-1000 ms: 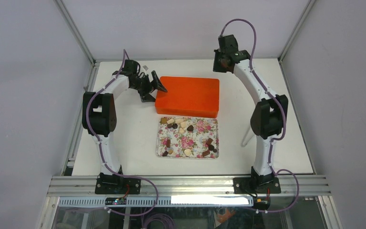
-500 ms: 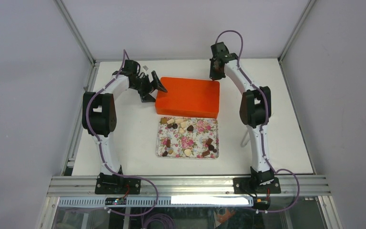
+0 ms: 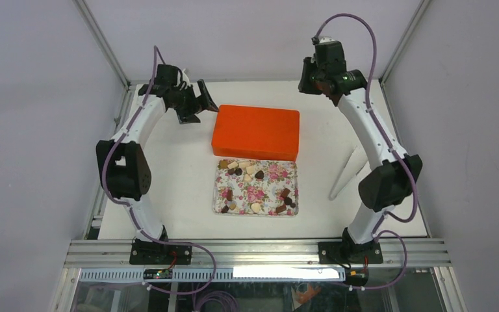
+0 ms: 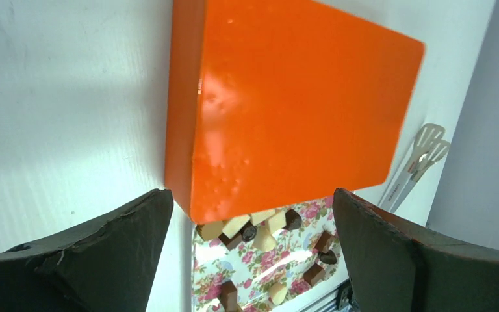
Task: Pack the chocolate
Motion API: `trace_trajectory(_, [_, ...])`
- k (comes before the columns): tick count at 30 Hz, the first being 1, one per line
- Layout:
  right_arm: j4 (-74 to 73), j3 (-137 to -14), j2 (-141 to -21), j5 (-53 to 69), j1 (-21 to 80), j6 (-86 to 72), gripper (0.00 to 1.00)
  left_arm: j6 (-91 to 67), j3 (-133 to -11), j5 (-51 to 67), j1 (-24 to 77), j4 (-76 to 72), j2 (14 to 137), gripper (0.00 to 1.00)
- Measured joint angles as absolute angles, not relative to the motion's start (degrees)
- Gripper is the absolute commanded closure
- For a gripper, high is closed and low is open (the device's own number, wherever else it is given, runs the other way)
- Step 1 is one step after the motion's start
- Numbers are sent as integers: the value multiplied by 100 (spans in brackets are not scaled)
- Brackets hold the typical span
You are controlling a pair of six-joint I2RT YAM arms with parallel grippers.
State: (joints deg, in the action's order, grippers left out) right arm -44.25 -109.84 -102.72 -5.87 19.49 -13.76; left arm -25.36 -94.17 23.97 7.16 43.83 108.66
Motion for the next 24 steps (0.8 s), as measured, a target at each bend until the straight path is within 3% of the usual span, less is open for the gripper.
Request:
trace_trajectory(7, [-4077, -9196, -9734, 130, 2008, -1535, 74, -2445, -9382, 2237, 985, 4359, 9810, 1])
trace_trajectory(11, [-4027, -8143, -10208, 252, 2053, -1664, 74, -2491, -9050, 2307, 1455, 4097, 9848, 1])
trace_trajectory(14, [-3927, -8077, -10412, 364, 2051, -1774, 72, -2543, -8753, 2355, 1728, 3879, 10280, 1])
trace_trajectory(19, [-4101, -8123, -10259, 268, 2032, -1787, 57, -2740, -8659, 2561, 1789, 3540, 11034, 1])
trace_trajectory(24, [-4263, -8370, -9225, -231, 1997, -1721, 25, -2609, -8761, 2058, 1756, 4136, 10755, 1])
